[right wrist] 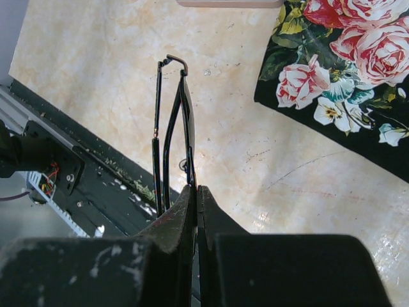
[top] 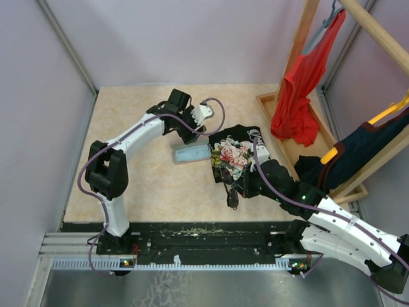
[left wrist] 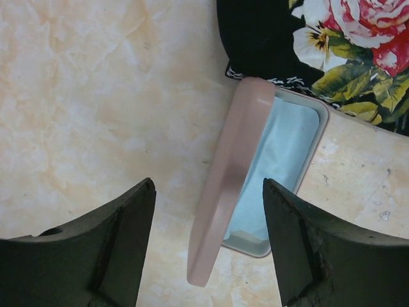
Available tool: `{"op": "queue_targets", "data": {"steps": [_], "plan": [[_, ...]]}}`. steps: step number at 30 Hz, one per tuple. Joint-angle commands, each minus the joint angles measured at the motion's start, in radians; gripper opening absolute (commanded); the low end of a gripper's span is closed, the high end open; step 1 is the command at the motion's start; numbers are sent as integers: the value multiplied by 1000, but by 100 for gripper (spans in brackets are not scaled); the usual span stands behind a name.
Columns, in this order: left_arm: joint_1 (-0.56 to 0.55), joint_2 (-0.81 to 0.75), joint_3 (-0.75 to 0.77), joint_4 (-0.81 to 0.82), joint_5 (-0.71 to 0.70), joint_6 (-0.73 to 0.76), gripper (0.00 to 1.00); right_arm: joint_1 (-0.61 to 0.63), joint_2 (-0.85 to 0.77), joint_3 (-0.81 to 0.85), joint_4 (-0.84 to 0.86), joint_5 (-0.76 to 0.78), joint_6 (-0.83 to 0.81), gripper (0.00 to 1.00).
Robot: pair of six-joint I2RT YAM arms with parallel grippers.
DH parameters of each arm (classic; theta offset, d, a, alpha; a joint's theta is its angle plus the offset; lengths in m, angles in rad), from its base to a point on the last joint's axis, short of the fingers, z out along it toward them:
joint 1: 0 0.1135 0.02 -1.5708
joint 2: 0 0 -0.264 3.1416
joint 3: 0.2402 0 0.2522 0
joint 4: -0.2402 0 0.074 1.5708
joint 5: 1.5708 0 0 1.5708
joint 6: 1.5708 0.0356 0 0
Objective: Organize the sunglasses
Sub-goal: Adjust the sunglasses case at the center of the board.
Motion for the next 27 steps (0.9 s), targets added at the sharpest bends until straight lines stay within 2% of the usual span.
{"op": "queue_targets", "data": {"steps": [1, 8, 18, 27], "plan": [[9, 24, 32, -64, 75, 44, 73, -1, -2, 0, 35, -3, -11, 0], [26, 70, 61, -73, 36, 50, 66, -2, 13, 4, 38, -7, -15, 0], [34, 102, 85, -111, 74, 56, 48, -2, 20, 11, 35, -8, -17, 0], [33, 65, 61, -139, 125, 41, 43, -1, 30, 13, 48, -16, -22, 0]]}}
